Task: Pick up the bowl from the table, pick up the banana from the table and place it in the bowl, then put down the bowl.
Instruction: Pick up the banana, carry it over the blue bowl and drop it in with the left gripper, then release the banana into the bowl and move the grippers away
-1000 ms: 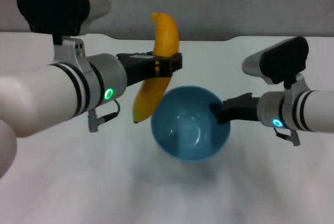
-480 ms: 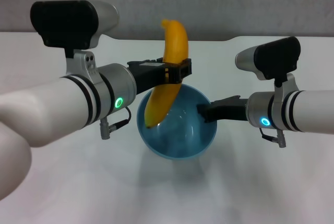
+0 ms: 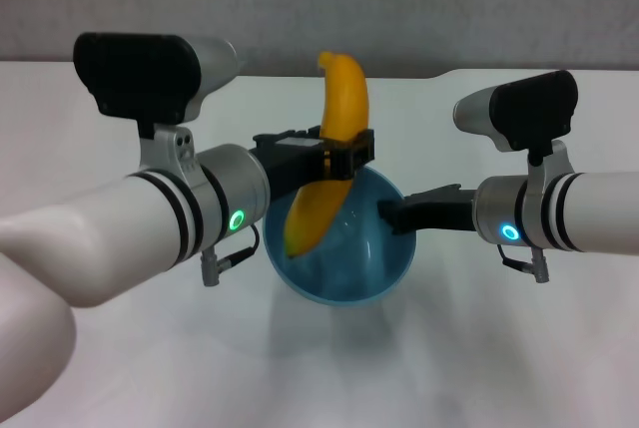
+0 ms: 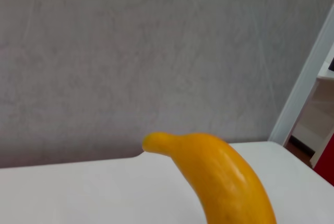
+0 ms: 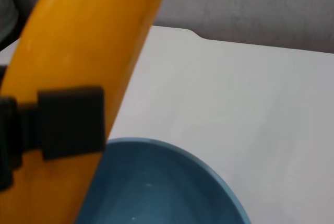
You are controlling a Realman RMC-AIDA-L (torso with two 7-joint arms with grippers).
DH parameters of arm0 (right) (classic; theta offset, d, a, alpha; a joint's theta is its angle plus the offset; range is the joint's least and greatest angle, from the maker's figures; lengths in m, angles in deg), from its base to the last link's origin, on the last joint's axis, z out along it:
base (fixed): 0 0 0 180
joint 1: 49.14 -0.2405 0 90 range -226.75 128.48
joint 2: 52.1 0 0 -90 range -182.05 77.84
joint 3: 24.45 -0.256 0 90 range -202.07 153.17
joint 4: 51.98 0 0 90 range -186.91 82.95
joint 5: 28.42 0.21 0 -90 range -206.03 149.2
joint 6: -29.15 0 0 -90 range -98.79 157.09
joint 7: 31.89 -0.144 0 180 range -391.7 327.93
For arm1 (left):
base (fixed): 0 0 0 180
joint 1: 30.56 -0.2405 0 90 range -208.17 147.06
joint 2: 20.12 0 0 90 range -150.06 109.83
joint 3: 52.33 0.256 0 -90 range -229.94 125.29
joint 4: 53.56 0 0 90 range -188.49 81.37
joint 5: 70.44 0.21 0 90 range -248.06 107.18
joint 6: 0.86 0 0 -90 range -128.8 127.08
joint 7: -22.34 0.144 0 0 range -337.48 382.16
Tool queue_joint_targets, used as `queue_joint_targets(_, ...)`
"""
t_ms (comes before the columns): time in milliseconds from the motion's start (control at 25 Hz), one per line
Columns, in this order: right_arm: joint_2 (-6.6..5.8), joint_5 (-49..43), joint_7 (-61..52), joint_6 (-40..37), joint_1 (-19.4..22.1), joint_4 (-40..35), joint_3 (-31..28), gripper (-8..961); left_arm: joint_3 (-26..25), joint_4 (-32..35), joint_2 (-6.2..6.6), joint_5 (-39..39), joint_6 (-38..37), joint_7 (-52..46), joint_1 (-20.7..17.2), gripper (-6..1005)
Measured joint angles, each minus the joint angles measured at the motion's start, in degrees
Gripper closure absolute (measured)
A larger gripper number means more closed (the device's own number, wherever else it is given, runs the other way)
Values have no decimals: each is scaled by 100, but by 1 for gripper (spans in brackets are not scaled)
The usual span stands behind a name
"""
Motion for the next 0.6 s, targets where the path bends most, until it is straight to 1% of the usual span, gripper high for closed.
queue_joint_targets(160, -4, 8, -5, 11, 22, -1, -12, 896, 35, 153, 3, 25, 6, 0, 16, 390)
queue_joint_targets(400, -13, -16, -2, 107, 70, -1, -144, 895, -8, 231, 3, 34, 13, 0, 21, 255)
queue_joint_targets(560, -15, -38, 16, 143, 138, -38, -197, 895, -182, 60, 15, 144, 107, 0, -176, 165)
queue_joint_targets(600, -15, -41, 21, 165, 141, -77, -213, 895, -257, -3, 14, 238, 135, 0, -260, 157)
